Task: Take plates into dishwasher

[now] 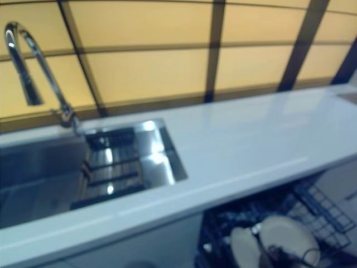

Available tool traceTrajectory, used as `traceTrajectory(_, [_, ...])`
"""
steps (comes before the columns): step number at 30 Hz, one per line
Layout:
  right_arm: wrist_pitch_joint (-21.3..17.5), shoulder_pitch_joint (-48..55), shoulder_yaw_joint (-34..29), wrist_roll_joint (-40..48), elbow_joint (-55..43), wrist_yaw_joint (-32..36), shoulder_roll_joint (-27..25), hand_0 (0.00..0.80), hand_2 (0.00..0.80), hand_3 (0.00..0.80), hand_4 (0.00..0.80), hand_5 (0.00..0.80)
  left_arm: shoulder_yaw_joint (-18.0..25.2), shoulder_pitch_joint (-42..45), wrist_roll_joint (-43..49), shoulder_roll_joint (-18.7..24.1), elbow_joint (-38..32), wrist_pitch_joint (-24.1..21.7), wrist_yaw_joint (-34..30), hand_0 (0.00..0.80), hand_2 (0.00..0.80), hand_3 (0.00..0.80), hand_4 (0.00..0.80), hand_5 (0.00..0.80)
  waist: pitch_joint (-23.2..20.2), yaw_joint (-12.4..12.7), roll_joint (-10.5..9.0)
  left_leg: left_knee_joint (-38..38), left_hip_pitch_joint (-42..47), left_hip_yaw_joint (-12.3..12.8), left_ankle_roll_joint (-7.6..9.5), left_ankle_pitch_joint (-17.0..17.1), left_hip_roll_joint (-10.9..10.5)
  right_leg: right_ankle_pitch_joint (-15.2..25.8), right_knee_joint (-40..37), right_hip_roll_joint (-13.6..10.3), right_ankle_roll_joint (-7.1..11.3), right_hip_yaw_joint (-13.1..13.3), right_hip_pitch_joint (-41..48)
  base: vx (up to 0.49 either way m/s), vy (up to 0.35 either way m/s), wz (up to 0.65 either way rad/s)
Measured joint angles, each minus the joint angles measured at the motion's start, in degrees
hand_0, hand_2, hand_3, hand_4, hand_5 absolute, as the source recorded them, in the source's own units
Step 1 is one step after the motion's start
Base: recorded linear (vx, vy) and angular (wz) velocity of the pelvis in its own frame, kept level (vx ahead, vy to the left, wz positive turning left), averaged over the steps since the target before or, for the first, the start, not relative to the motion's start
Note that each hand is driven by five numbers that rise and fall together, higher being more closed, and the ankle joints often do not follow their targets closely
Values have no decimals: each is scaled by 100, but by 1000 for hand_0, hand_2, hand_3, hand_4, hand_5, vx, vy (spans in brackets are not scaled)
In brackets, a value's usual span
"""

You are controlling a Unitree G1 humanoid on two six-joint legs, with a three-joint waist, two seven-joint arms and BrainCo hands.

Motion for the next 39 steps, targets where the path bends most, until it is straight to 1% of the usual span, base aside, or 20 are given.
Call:
traceTrajectory(1, [-1,-66,1,-1,95,-100,10,800,800,800,800,800,-28,-8,0,4,1,0,0,0,0,0,0,0,-2,-1,2,0,0,0,0,1,0,0,0,-2,0,-1,1,0,0,0])
traceTrajectory(4, [13,-286,54,-2,401,-445,26,800,800,800,800,800,-163,-99,-1,1,1,0,-1,0,0,0,0,0,-7,28,15,-16,-2,-17,19,-6,4,-1,0,1,1,-15,5,0,0,0])
traceTrajectory(6, [15,-300,133,-4,501,-587,51,800,800,800,800,800,-176,-131,-2,0,0,-2,-1,0,0,0,0,0,-14,113,27,-12,-3,-27,18,-5,9,-2,0,8,-2,-18,7,0,0,0])
traceTrajectory(12, [135,-305,206,-121,637,-866,81,800,800,800,800,800,-221,-135,-19,14,2,-2,0,0,0,0,0,0,-39,128,91,1,-16,-55,13,9,-8,6,0,-8,-15,-31,10,-4,8,1])
traceTrajectory(18, [225,-306,209,-161,637,-893,77,800,800,800,800,800,-228,-137,-57,12,-21,-2,-2,0,0,0,0,0,-67,125,184,-15,-19,-58,26,0,-4,1,1,-3,-10,-35,8,0,0,0])
traceTrajectory(22, [246,-300,209,-351,630,-918,62,800,800,800,800,800,-229,-140,-57,11,-49,-1,-6,0,0,0,0,0,-66,123,188,-15,-22,-58,26,0,-4,-3,1,-3,-3,-32,5,0,0,0])
traceTrajectory(28, [228,-271,194,-326,407,-965,-21,800,800,800,800,800,-227,-140,-58,0,-53,0,-12,0,0,0,0,0,-62,115,180,-16,-24,-55,25,-1,-4,-4,1,-1,-3,-27,1,0,0,0])
traceTrajectory(30, [214,-240,147,-64,183,-879,-83,800,800,800,800,800,-218,-138,-58,0,-102,3,-9,0,0,0,0,0,-55,105,167,-15,-24,-52,25,0,-4,-4,1,3,-3,-20,-2,0,0,0])
traceTrajectory(34, [9,-86,-282,855,-383,-402,-182,800,800,800,800,800,-198,-146,-57,1,-124,11,-3,0,0,0,0,0,-26,89,119,-12,-21,-38,18,4,-5,-3,2,9,-2,-6,-4,0,0,0])
traceTrajectory(35, [-51,-38,-476,1330,-553,-105,-225,800,800,800,800,800,-147,-144,-57,2,-136,27,-3,0,0,0,0,0,-7,75,84,1,-17,-30,16,5,-7,-1,2,13,-3,2,-5,0,0,0])
traceTrajectory(39, [-273,-50,-929,2474,-654,563,-287,800,800,800,800,800,-90,-125,-56,46,-132,62,-2,0,0,0,0,0,38,-19,-38,1,-8,-8,-1,17,-8,1,2,12,1,22,-3,15,-3,-1])
